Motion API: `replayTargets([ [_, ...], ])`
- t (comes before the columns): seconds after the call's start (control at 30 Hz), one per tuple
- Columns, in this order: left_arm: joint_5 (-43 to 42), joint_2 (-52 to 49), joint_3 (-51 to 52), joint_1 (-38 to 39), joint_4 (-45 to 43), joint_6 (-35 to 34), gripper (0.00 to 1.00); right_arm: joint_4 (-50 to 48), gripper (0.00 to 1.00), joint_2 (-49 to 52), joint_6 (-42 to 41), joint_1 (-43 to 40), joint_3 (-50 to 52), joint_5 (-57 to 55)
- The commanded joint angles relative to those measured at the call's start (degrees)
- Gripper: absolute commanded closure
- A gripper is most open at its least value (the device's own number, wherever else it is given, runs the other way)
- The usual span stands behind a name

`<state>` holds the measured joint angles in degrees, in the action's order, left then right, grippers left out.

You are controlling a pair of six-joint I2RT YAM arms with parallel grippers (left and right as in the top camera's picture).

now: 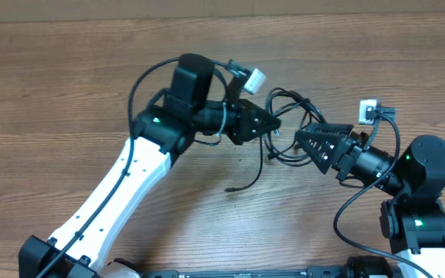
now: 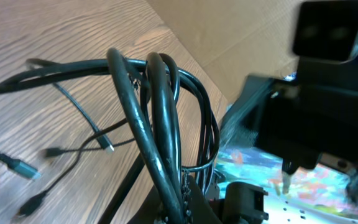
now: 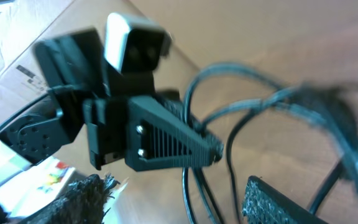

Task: Untangle cables

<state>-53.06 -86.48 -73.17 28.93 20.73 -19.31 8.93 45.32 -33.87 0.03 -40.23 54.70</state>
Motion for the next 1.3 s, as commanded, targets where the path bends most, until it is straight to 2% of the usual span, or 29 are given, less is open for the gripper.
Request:
replayTargets([
  [0.0,2.27,0.35,-0.17,2.47,-2.99,0.04,0.96,2.91,0.3,2.08,-2.1,0.22,-1.51,3.39],
  [0.13,2.49,0.35,-0.17,2.89,-4.39,-3.54,0.96,4.46,0.32,5.42,-2.1,0.22,-1.51,3.23],
  [0.4,-0.68,0.35,-0.17,2.86,-4.07,-7.19,0.96,-1.99,0.34,9.94,-2.14,0.22,-1.51,3.21],
  [0.6,-1.33,0.35,-0.17,2.95,-4.31,-13.09,0.96,-4.15,0.37,10.01,-2.19,0.22,-1.51,1.18],
  [0.83,-9.64,0.35,-0.17,3.63,-8.15,-15.04,0.96,-7.72,0.4,9.99,-4.92,0.22,-1.51,0.24],
  [1.0,-12.11,0.35,-0.17,4.79,-10.88,-17.18,0.95,-11.13,0.48,10.01,-6.8,0.22,-1.51,0.24],
  [1.17,-14.49,0.35,-0.17,5.31,-12.2,-17.92,0.96,-11.72,0.63,9.99,-6.84,0.22,-1.51,0.22],
  [1.27,-16.24,0.35,-0.17,5.66,-12.44,-18.21,0.96,-12.35,0.65,9.99,-6.86,0.22,-1.51,0.24],
])
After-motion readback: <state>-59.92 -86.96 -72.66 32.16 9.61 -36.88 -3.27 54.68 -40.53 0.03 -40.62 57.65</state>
